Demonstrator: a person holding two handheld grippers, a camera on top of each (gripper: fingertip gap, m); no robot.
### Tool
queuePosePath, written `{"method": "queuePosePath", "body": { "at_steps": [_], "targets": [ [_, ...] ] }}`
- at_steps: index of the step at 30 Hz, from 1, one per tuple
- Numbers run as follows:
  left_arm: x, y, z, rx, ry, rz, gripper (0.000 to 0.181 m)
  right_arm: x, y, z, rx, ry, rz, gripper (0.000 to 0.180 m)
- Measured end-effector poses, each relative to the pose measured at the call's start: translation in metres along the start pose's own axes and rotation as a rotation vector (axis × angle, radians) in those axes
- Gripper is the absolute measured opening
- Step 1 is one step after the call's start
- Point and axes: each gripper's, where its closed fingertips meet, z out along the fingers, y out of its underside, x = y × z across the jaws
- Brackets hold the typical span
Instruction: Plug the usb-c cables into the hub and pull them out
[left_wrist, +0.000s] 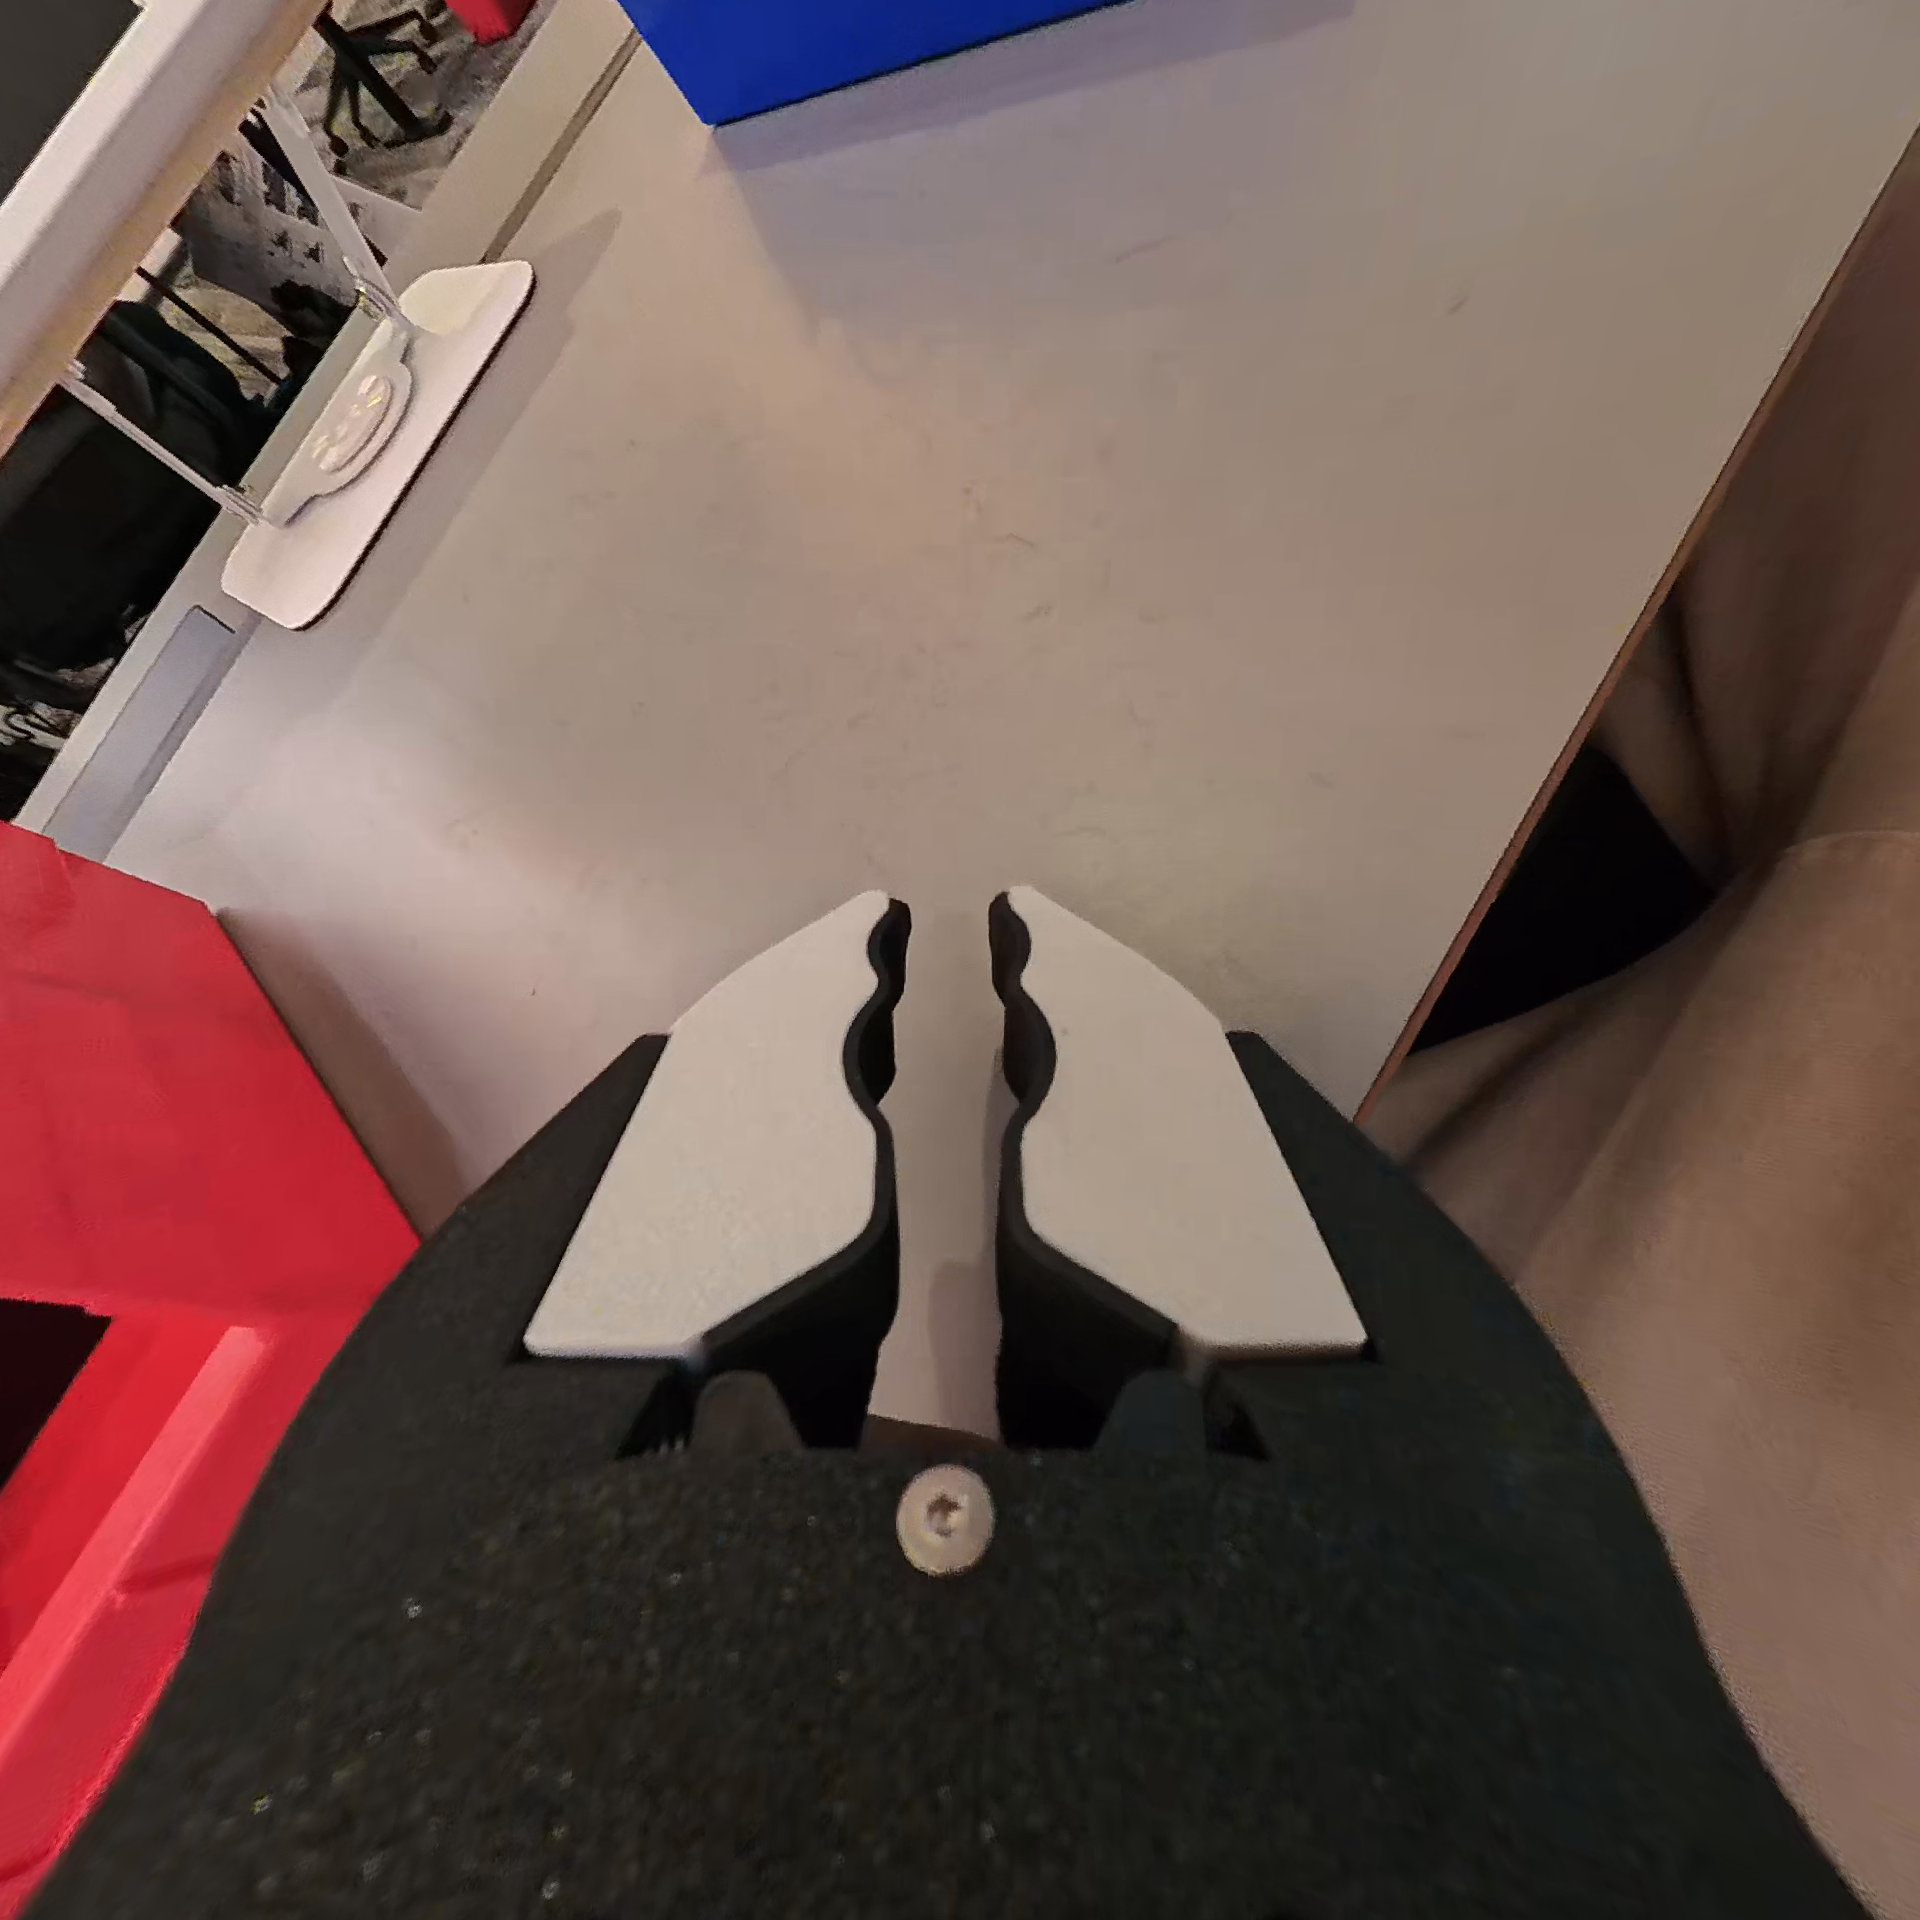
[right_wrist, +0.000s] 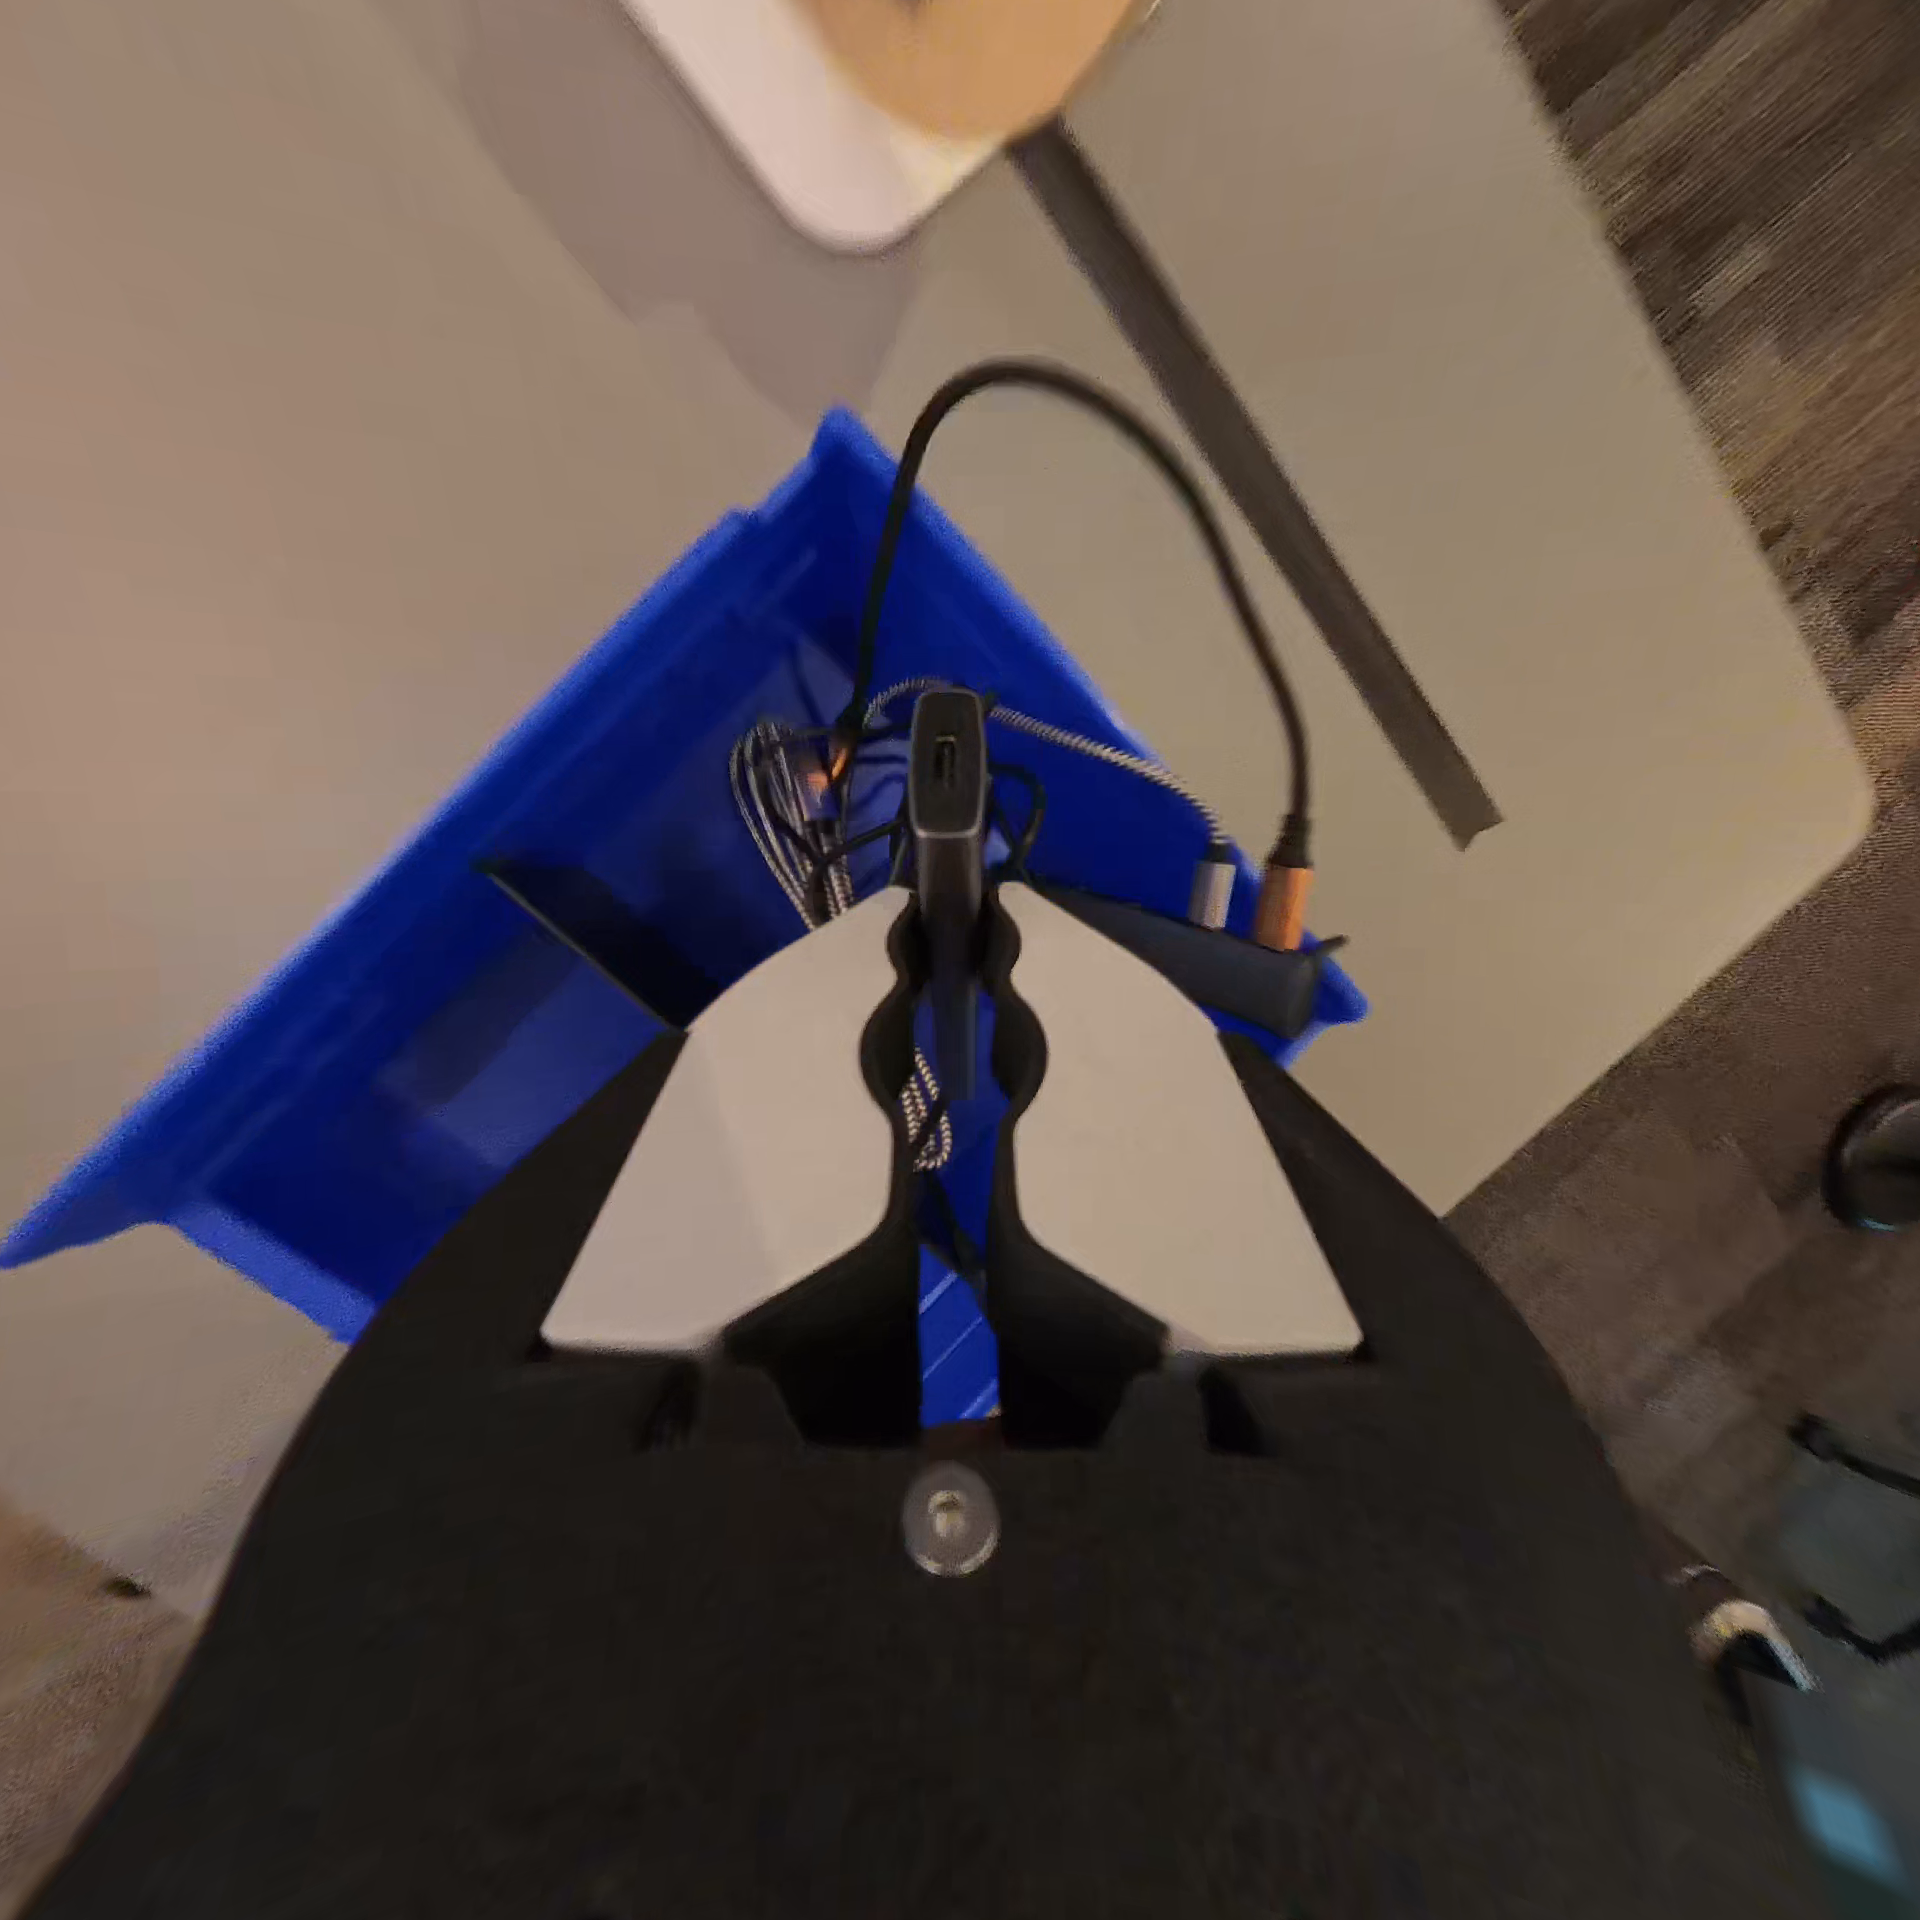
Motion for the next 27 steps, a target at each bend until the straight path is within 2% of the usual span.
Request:
{"method": "queuePosePath", "body": {
  "at_steps": [4, 9, 11, 15, 18, 20, 22, 25, 27],
  "targets": [
    [-0.001, 0.002, 0.001, -0.009, -0.006, 0.013, 0.014, -0.004, 0.008, 0.053, -0.103, 0.002, -0.082, 0.009],
    [0.002, -0.002, 0.001, 0.004, 0.006, 0.007, 0.014, -0.028, 0.018, 0.107, -0.213, -0.163, -0.144, 0.009],
    [0.004, -0.002, 0.002, 0.000, 0.012, 0.013, 0.014, -0.039, 0.019, 0.121, -0.237, -0.231, -0.166, 0.010],
    [0.004, 0.003, 0.004, -0.014, 0.016, 0.027, 0.014, -0.040, 0.022, 0.124, -0.272, -0.303, -0.199, 0.010],
    [0.002, 0.005, 0.005, -0.016, 0.022, 0.013, 0.014, -0.028, 0.031, 0.118, -0.325, -0.282, -0.267, 0.010],
    [0.001, 0.006, 0.004, -0.017, 0.021, 0.004, 0.014, -0.028, 0.026, 0.102, -0.322, -0.320, -0.206, 0.015],
    [0.001, 0.007, 0.002, -0.013, 0.024, -0.004, 0.014, -0.028, -0.002, 0.077, -0.195, -0.380, -0.104, 0.040],
    [0.002, 0.006, 0.000, -0.010, 0.029, -0.007, 0.014, -0.018, -0.051, 0.021, 0.070, -0.428, -0.008, 0.053],
    [0.004, 0.007, 0.000, -0.017, 0.035, -0.002, 0.014, 0.011, -0.071, -0.014, 0.239, -0.363, 0.051, 0.051]
  ]
}}
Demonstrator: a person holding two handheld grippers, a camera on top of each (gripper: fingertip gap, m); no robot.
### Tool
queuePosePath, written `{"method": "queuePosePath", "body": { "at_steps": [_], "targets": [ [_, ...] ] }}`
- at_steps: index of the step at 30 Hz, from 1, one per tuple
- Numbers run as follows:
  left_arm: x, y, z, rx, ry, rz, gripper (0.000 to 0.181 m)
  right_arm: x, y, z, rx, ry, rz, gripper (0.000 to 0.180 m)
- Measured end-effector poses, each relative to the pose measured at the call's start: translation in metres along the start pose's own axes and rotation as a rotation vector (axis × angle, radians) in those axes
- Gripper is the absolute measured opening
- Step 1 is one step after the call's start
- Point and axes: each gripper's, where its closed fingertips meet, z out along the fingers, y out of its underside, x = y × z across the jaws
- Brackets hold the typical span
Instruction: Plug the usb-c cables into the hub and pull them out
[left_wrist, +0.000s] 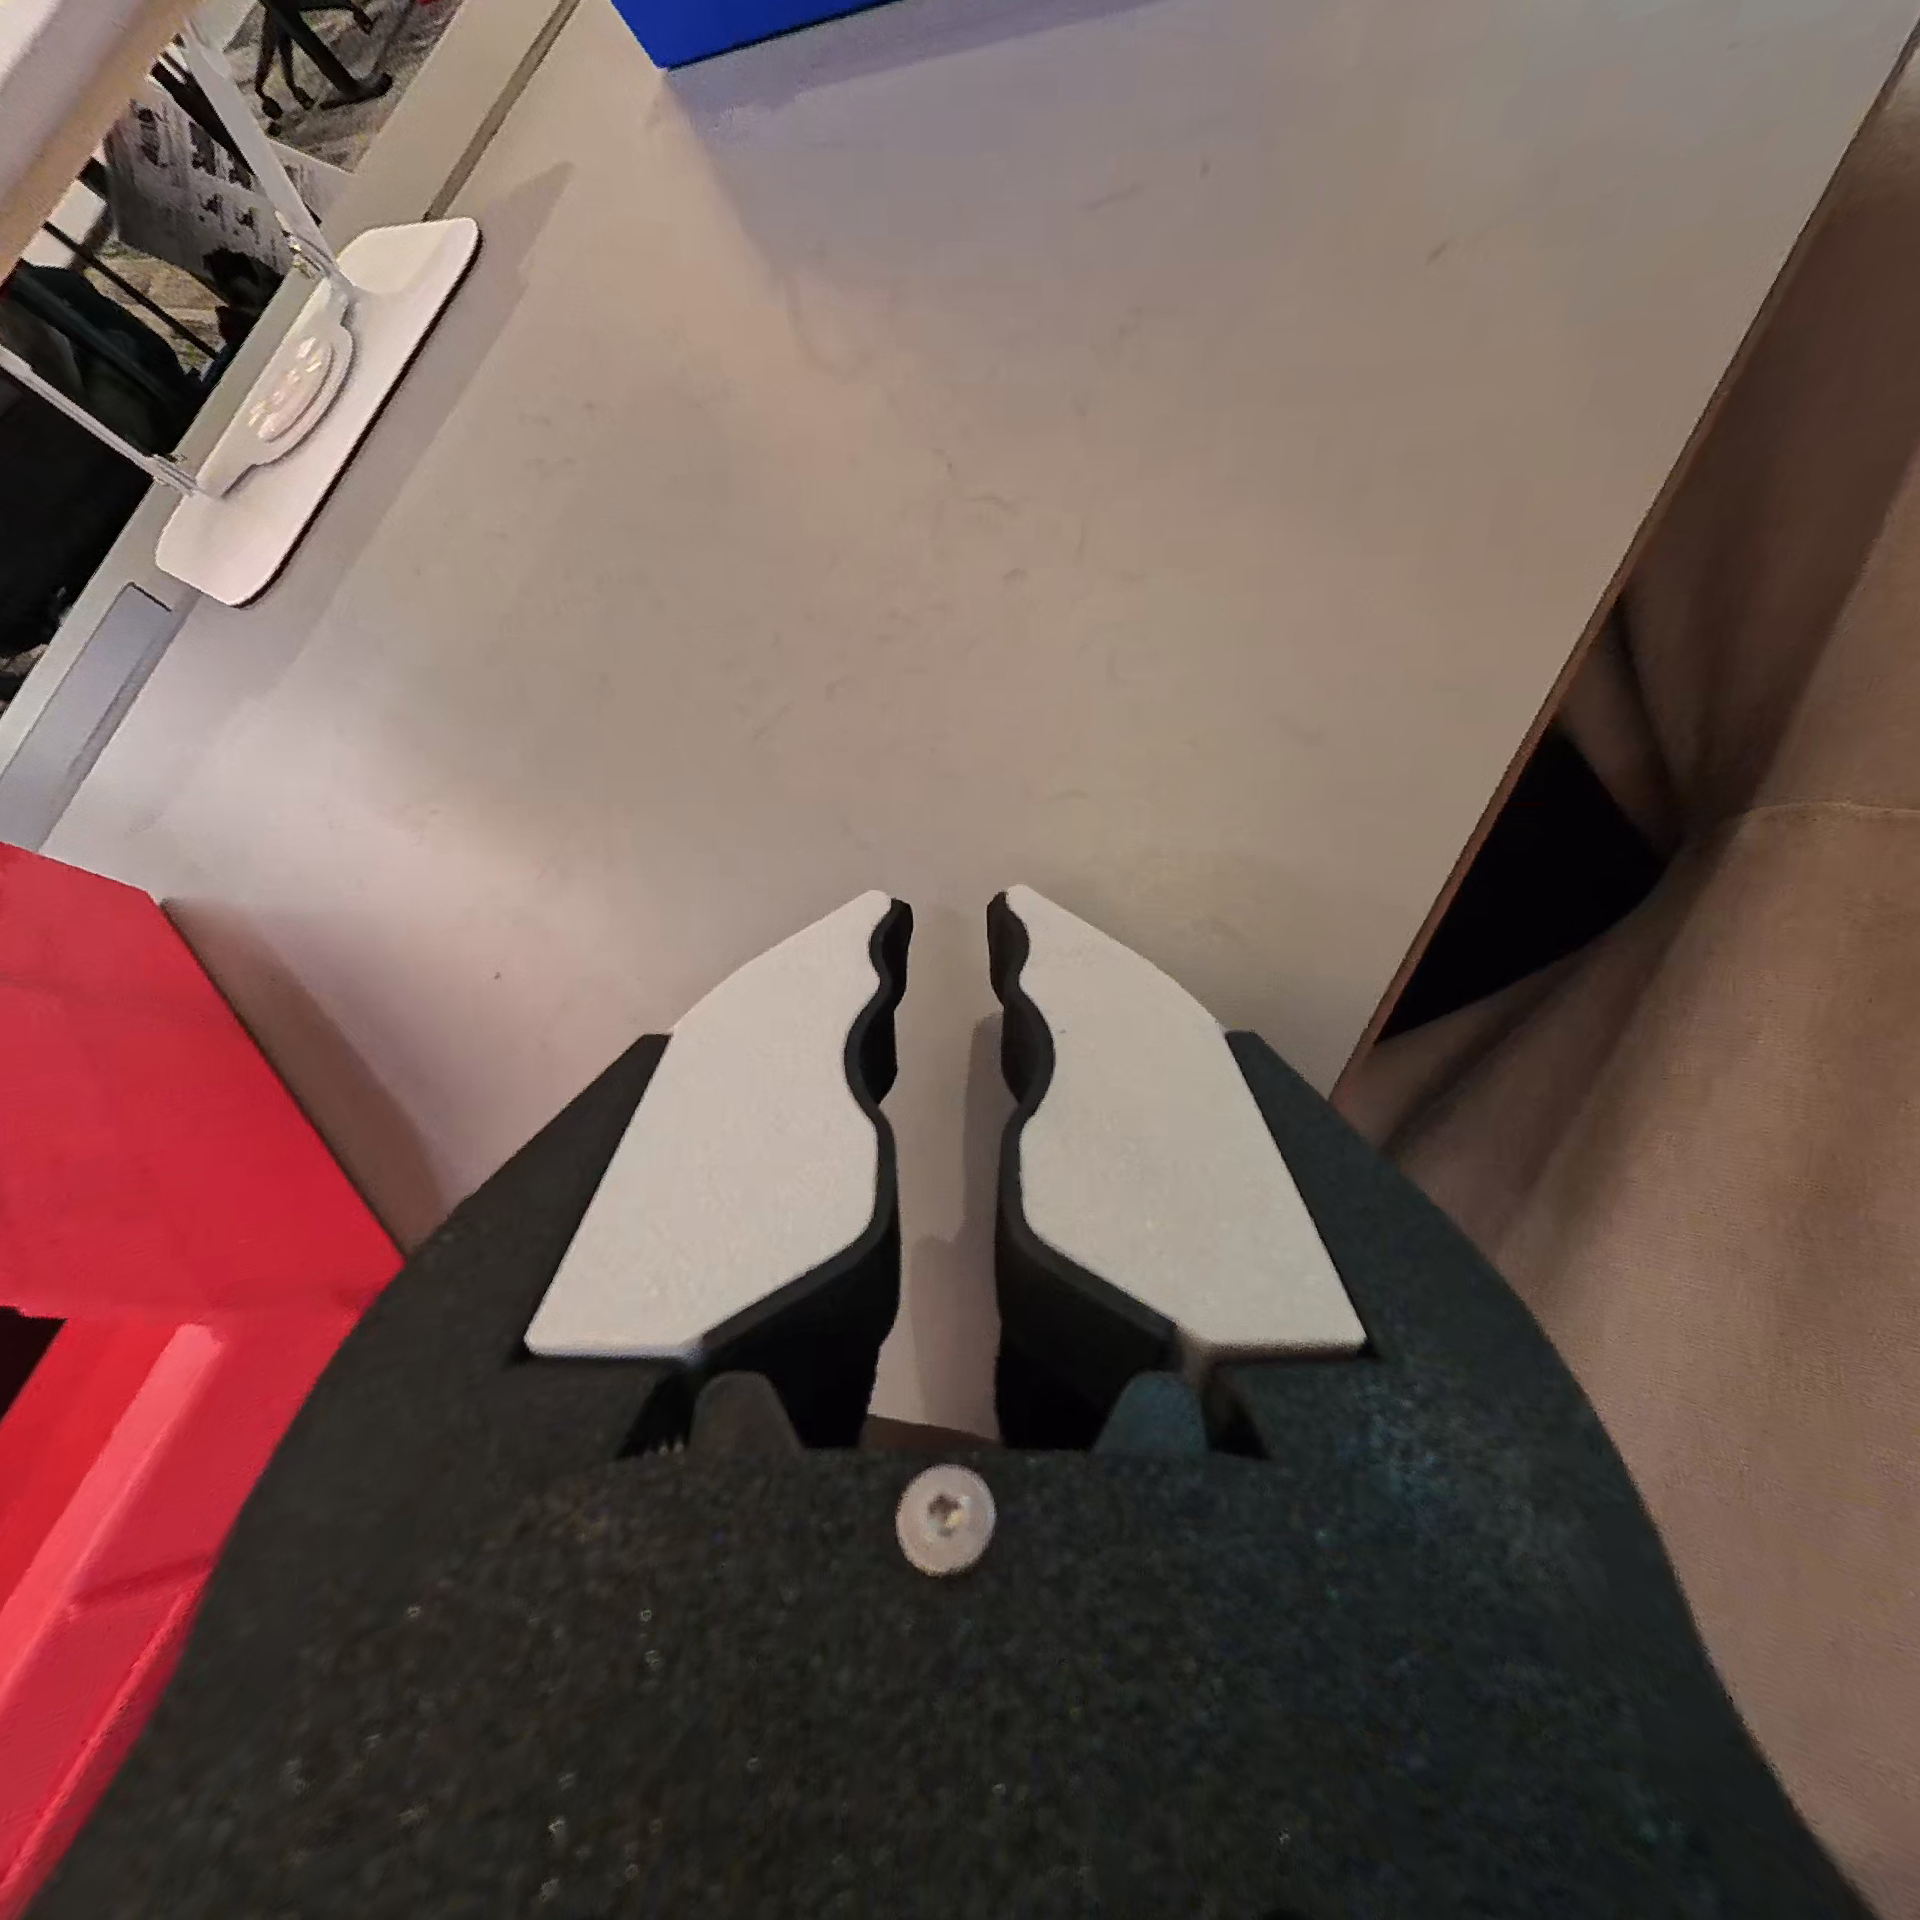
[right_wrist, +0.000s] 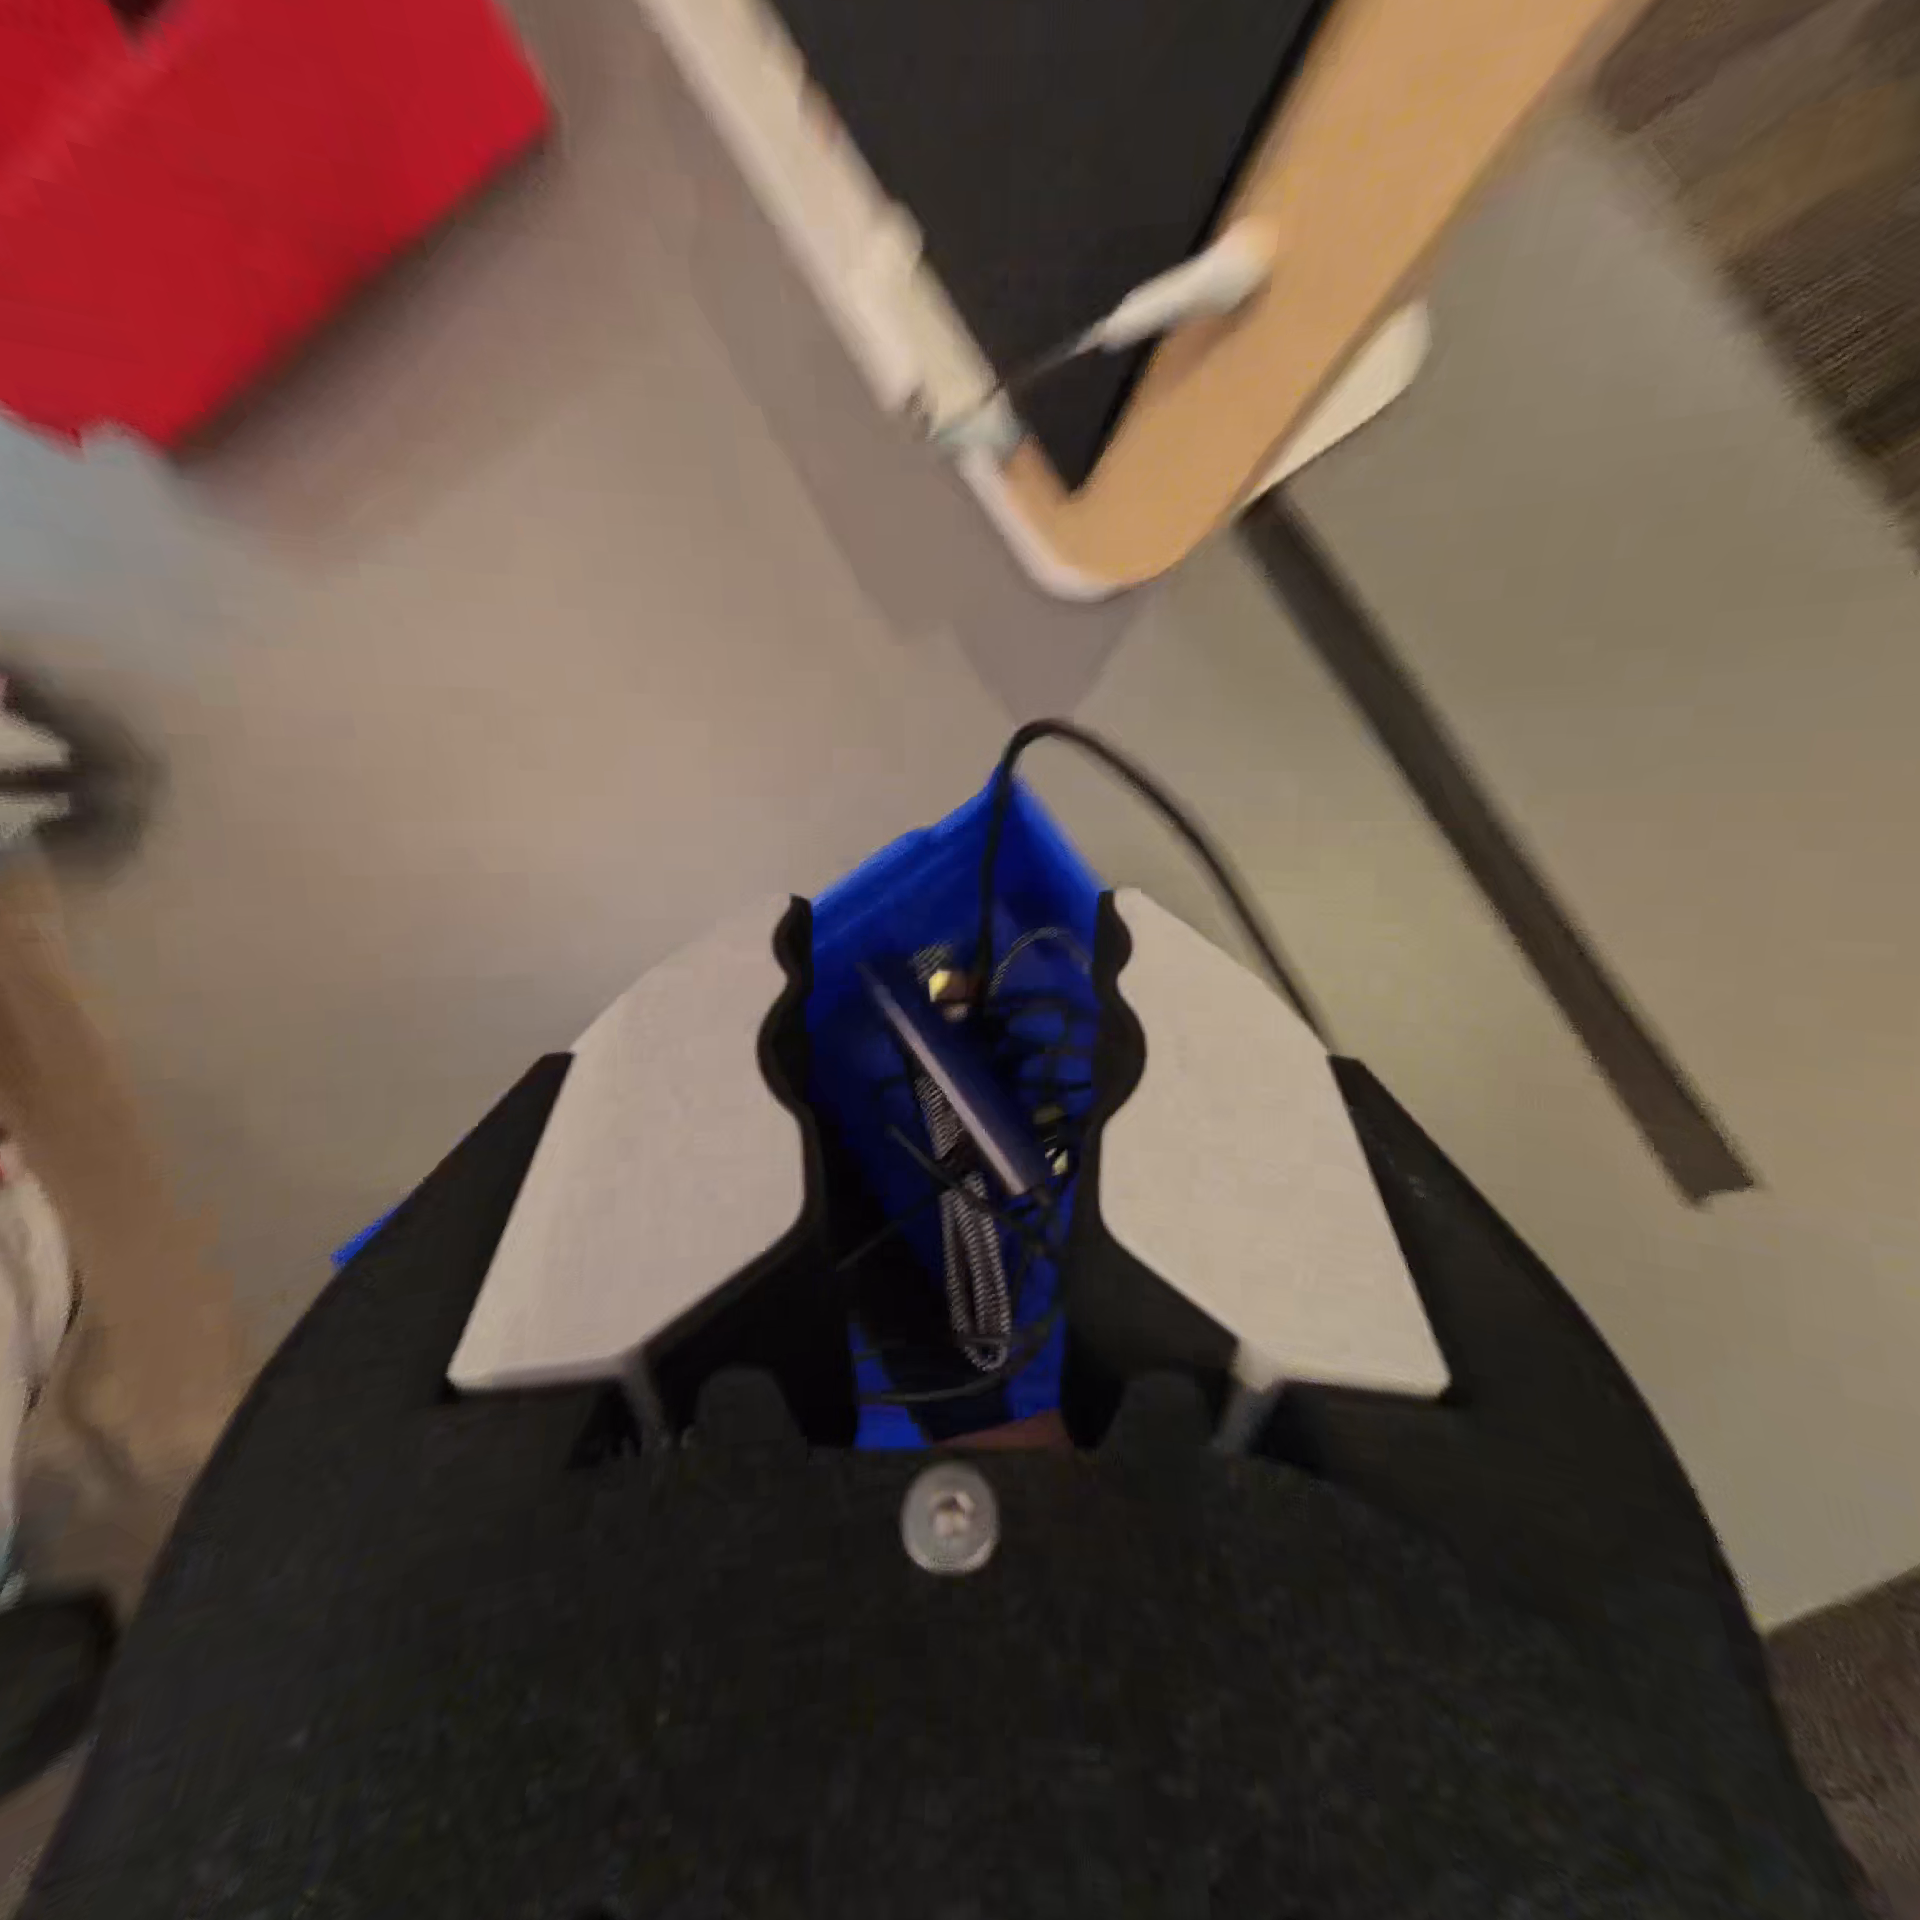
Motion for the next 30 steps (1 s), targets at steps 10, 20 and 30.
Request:
{"method": "queuePosePath", "body": {
  "at_steps": [10, 20, 30],
  "targets": [
    [0.007, 0.007, 0.005, -0.040, 0.019, 0.046, 0.014, 0.074, 0.113, -0.016, -0.140, 0.156, 0.211, 0.045],
    [0.008, 0.008, 0.006, -0.051, 0.021, 0.048, 0.013, 0.084, 0.141, 0.017, -0.304, 0.355, 0.051, 0.003],
    [0.012, 0.003, 0.001, -0.027, 0.027, 0.046, 0.013, 0.014, 0.040, -0.072, 0.373, 0.426, -0.213, 0.002]
  ]
}}
